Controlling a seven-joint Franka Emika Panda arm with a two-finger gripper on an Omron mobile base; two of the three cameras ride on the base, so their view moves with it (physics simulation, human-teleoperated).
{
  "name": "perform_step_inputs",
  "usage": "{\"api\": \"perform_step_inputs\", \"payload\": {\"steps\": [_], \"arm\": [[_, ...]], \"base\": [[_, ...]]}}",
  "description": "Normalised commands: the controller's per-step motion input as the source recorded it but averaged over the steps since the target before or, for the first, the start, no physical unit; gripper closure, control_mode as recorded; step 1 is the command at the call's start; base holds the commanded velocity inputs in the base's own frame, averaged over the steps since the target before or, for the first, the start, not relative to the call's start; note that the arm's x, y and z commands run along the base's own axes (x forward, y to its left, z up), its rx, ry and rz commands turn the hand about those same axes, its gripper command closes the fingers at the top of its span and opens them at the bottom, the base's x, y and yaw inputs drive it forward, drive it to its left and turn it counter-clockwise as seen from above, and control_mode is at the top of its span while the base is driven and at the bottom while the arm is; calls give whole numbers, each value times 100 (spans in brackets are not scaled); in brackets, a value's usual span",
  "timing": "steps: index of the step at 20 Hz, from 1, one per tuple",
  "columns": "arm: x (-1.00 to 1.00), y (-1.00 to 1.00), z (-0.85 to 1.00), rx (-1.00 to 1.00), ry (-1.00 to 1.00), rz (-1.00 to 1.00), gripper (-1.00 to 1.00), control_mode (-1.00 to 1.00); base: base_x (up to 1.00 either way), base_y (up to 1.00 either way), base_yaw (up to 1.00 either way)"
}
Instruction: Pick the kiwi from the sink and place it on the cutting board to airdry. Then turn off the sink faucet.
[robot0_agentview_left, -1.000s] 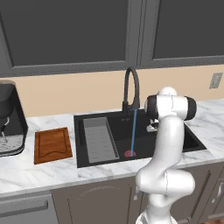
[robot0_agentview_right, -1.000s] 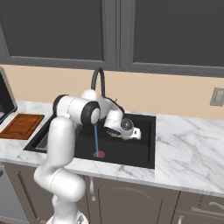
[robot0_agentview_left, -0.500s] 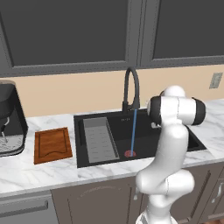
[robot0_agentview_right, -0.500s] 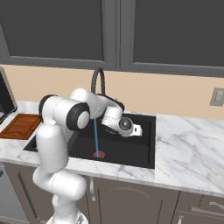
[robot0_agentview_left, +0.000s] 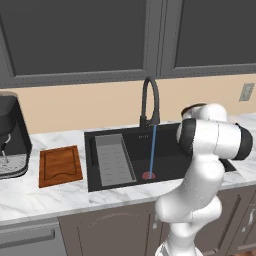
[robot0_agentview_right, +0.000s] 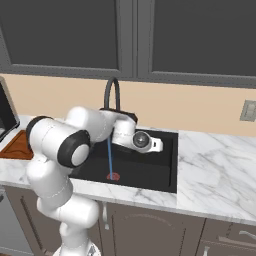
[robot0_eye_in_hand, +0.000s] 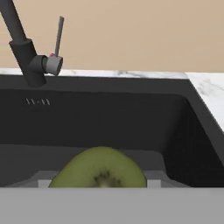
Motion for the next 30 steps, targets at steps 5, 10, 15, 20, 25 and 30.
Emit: {"api": "perform_step_inputs", "payload": {"steps": [5, 10, 15, 20, 25, 30], "arm": [[-36, -11, 64, 0, 1, -2, 100, -100], [-36, -25, 66, 0, 10, -5, 100, -100], [-20, -10, 65, 0, 15, -3, 100, -100], [-17, 0, 63, 0, 10, 0, 100, -100], [-37, 0, 62, 1, 0, 0, 100, -100], [-52, 0, 41, 3, 0, 0, 100, -100]], "base": [[0, 0, 0], [0, 0, 0], [0, 0, 0], [0, 0, 0], [0, 0, 0], [0, 0, 0]]}}
